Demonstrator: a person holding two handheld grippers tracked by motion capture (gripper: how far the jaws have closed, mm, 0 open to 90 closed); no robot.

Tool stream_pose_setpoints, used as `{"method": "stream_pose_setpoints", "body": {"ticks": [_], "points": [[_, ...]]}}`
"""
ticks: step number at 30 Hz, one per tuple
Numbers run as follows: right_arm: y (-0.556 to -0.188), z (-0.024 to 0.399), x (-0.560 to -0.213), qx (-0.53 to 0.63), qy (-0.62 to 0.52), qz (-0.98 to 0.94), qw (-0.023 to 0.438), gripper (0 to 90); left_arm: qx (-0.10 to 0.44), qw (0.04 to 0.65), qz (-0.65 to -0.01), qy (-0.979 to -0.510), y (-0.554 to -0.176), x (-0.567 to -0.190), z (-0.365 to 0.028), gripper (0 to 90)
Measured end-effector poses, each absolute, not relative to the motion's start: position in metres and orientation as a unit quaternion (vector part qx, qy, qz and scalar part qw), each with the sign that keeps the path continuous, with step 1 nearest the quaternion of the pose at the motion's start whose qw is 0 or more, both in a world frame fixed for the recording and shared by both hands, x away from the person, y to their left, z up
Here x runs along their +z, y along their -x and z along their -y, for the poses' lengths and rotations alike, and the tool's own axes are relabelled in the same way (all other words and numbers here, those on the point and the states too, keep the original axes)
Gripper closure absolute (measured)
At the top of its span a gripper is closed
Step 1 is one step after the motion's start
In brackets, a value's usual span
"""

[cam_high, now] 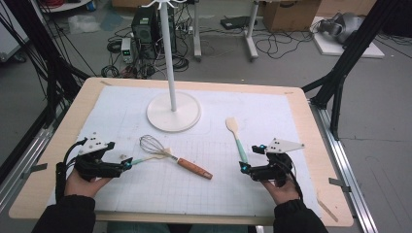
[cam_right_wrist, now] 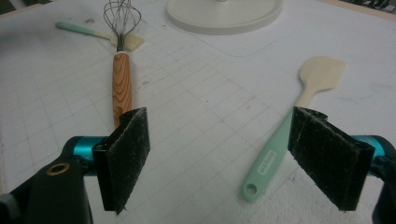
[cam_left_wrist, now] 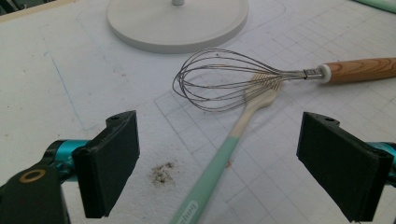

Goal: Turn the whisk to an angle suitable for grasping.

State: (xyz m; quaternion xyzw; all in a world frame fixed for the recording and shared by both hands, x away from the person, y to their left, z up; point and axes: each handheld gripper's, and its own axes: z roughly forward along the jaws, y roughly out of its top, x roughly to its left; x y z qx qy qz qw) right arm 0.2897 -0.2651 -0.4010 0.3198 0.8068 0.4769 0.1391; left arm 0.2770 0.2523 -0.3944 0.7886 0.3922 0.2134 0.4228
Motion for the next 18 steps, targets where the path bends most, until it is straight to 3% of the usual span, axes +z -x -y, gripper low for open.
{"method": "stream_pose_setpoints", "body": {"ticks": [18], "points": [[-0.289, 0.2644, -0.4008, 0.474, -0.318, -0.809, 0.142, 19.4, 0.21, 0.424, -0.392, -0.789, -0.277, -0.3952, -0.2518, 13.7]]}}
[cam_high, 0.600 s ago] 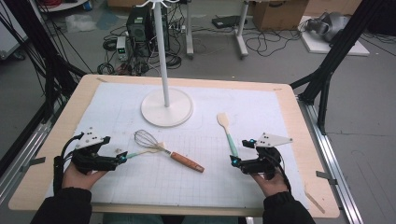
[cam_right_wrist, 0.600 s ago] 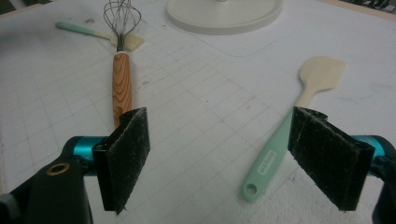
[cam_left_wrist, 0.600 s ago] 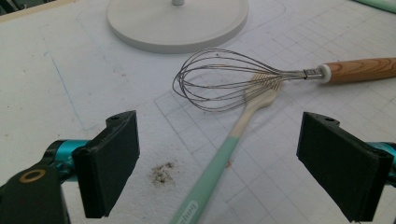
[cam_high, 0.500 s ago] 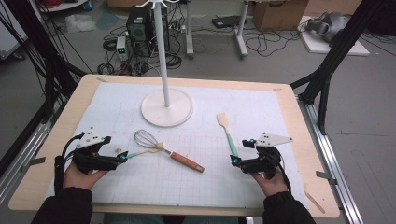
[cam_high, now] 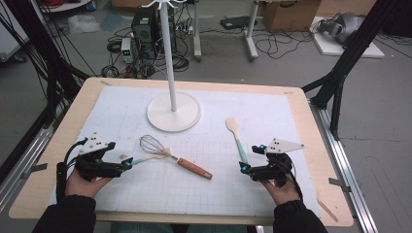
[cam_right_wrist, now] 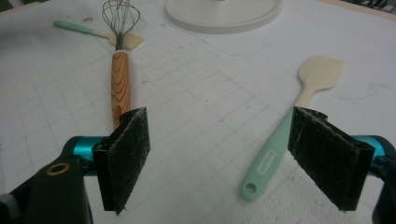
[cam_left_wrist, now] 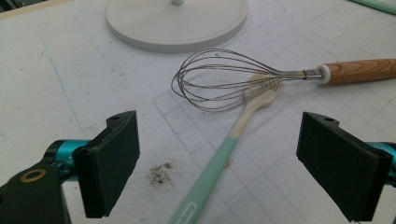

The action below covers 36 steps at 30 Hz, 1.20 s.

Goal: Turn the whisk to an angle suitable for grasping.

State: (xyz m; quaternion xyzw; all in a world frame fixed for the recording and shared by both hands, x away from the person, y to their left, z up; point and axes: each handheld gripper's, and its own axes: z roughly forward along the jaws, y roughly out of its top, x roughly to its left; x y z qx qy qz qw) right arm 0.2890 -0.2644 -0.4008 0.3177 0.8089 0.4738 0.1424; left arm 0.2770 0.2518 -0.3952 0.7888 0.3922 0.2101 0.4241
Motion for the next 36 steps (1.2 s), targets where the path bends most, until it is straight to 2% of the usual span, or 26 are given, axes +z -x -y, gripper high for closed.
{"method": "stream_pose_setpoints", "body": {"ticks": [13, 36], "points": [[-0.2888, 0.2659, -0.3989, 0.48, -0.317, -0.803, 0.153, 18.9, 0.208, 0.426, -0.387, -0.791, -0.2745, -0.3941, -0.2507, 13.7], [-0.2913, 0.2605, -0.3917, 0.495, -0.308, -0.802, 0.13, 18.3, 0.215, 0.432, -0.39, -0.785, -0.2714, -0.3919, -0.2515, 13.7]]}}
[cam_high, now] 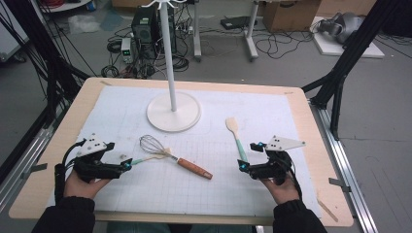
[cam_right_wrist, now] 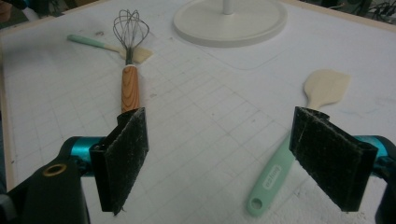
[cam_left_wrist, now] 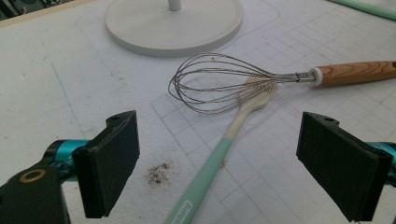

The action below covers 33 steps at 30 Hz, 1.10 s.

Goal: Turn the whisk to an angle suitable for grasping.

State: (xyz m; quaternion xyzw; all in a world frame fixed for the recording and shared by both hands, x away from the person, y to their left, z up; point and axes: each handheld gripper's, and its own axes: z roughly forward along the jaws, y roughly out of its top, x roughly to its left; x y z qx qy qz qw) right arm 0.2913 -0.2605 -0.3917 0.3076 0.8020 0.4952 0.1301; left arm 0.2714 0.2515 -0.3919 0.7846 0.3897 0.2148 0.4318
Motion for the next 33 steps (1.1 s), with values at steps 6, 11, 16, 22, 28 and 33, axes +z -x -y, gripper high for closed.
{"method": "stream_pose_setpoints", "body": {"ticks": [6, 11, 16, 22, 28, 33], "points": [[-0.296, 0.254, -0.385, 0.494, -0.292, -0.81, 0.119, 17.6, 0.217, 0.432, -0.389, -0.785, -0.271, -0.39, -0.253, 13.7], [-0.3, 0.248, -0.378, 0.491, -0.288, -0.816, 0.103, 17.6, 0.218, 0.434, -0.389, -0.783, -0.271, -0.39, -0.253, 13.6], [-0.303, 0.242, -0.371, 0.489, -0.278, -0.821, 0.095, 17.6, 0.221, 0.434, -0.388, -0.783, -0.271, -0.389, -0.252, 13.6], [-0.312, 0.233, -0.361, 0.487, -0.275, -0.824, 0.085, 17.9, 0.223, 0.434, -0.384, -0.784, -0.271, -0.389, -0.252, 13.6], [-0.32, 0.221, -0.353, 0.476, -0.265, -0.834, 0.081, 18.2, 0.223, 0.436, -0.383, -0.783, -0.272, -0.389, -0.251, 13.7], [-0.33, 0.206, -0.348, 0.473, -0.258, -0.838, 0.082, 18.1, 0.223, 0.436, -0.38, -0.785, -0.273, -0.388, -0.25, 13.6]]}}
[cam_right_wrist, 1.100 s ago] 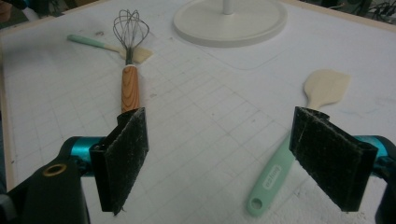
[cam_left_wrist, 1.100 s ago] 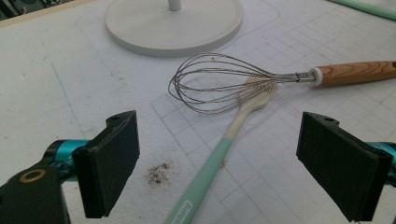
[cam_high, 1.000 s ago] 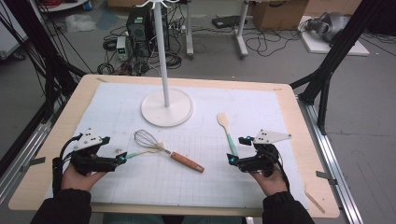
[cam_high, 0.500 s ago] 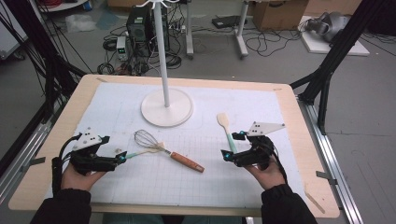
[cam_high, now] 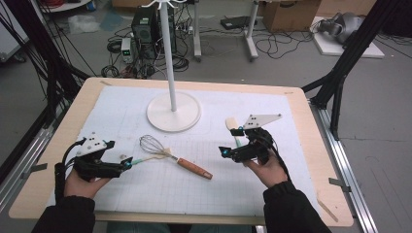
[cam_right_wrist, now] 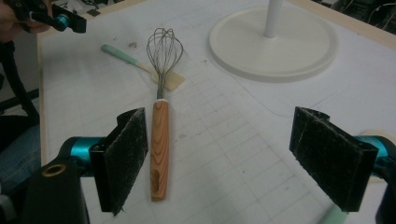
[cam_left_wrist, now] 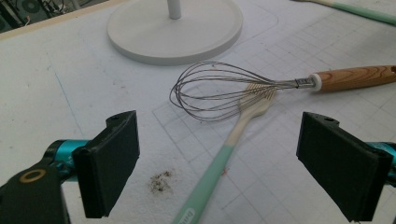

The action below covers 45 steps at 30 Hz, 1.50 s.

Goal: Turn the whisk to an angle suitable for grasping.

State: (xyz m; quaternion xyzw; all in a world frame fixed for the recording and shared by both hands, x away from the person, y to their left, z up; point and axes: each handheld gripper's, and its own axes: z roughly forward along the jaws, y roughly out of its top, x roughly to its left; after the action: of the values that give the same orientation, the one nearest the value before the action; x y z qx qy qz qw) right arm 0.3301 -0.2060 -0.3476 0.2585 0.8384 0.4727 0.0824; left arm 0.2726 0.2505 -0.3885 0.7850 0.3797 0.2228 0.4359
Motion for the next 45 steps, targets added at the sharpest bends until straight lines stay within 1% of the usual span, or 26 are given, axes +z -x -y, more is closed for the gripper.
{"method": "stream_pose_setpoints", "body": {"ticks": [3, 6, 15, 27, 29, 38, 41, 45], "points": [[-0.333, 0.201, -0.347, 0.472, -0.258, -0.84, 0.076, 18.1, 0.223, 0.435, -0.379, -0.786, -0.273, -0.389, -0.251, 13.6], [-0.338, 0.192, -0.348, 0.472, -0.248, -0.844, 0.059, 18.1, 0.222, 0.436, -0.38, -0.785, -0.273, -0.389, -0.25, 13.7], [-0.345, 0.179, -0.344, 0.468, -0.236, -0.85, 0.053, 18.2, 0.223, 0.436, -0.379, -0.785, -0.274, -0.388, -0.25, 13.7], [-0.349, 0.152, -0.363, 0.441, -0.224, -0.868, 0.047, 19.1, 0.221, 0.437, -0.377, -0.786, -0.274, -0.388, -0.25, 13.6], [-0.349, 0.147, -0.367, 0.436, -0.224, -0.87, 0.045, 21.7, 0.221, 0.437, -0.378, -0.786, -0.274, -0.388, -0.25, 13.7], [-0.349, 0.136, -0.38, 0.422, -0.22, -0.879, 0.04, 24.0, 0.221, 0.435, -0.377, -0.787, -0.274, -0.389, -0.25, 13.6], [-0.349, 0.132, -0.384, 0.417, -0.214, -0.883, 0.035, 28.9, 0.221, 0.435, -0.377, -0.787, -0.274, -0.389, -0.249, 13.7], [-0.349, 0.128, -0.387, 0.413, -0.208, -0.886, 0.037, 32.1, 0.221, 0.432, -0.376, -0.789, -0.274, -0.39, -0.249, 13.6]]}}
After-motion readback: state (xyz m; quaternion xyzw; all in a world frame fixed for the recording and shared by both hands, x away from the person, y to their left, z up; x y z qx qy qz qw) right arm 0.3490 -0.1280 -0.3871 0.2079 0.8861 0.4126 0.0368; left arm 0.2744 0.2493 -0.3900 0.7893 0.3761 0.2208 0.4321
